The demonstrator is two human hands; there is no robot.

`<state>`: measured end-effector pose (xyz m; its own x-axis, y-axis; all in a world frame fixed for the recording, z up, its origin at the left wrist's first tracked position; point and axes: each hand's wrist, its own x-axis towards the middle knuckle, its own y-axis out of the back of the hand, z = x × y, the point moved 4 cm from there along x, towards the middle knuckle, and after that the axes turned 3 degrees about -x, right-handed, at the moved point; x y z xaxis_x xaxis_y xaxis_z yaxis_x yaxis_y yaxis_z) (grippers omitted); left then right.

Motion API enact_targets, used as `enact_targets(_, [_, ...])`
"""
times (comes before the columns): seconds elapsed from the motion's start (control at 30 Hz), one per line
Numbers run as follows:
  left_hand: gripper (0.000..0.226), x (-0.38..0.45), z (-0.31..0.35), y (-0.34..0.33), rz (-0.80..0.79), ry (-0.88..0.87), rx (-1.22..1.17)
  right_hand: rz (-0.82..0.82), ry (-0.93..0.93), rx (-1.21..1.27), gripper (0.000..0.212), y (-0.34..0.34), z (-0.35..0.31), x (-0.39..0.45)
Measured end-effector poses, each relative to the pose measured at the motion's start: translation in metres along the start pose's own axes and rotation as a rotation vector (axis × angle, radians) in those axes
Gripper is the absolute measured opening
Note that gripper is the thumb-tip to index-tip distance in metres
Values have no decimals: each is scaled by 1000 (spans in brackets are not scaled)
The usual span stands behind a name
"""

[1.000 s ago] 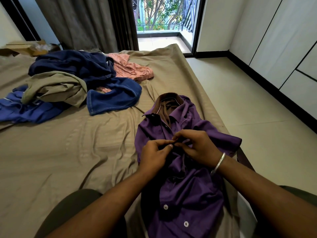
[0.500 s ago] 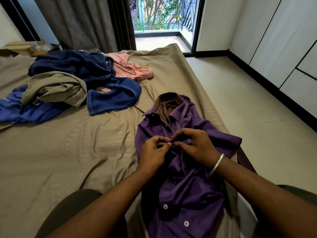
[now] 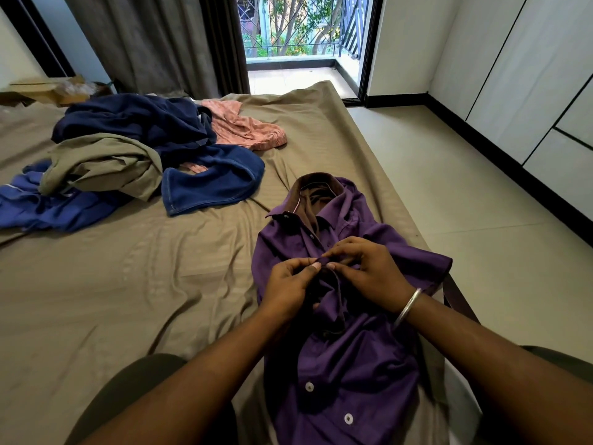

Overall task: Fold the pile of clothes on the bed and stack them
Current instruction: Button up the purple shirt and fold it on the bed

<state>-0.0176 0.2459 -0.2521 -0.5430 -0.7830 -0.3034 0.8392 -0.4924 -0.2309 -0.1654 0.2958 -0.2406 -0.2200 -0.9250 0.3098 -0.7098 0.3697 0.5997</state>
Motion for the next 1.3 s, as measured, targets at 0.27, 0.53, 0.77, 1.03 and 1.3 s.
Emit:
enact_targets(0.27, [4,4,-4,9,95,-168,323,-9,23,-58,15,-3,-1,0])
enact_targets(0.53, [10,6,-5,14,125,-244,454,-89,17,0,16,-1,-2,1])
enact_targets(0.77, [10,7,-7,14,107,-213,317,-45,65,-30,17,4,-4,1])
enact_targets(1.03, [12,8,-4,12,44,-245,365,-79,102,-80,14,9,-5,1])
enact_targets(1.3, [9,9,-3,16,104,-260,382,-66,108,-63,7,2,-5,1])
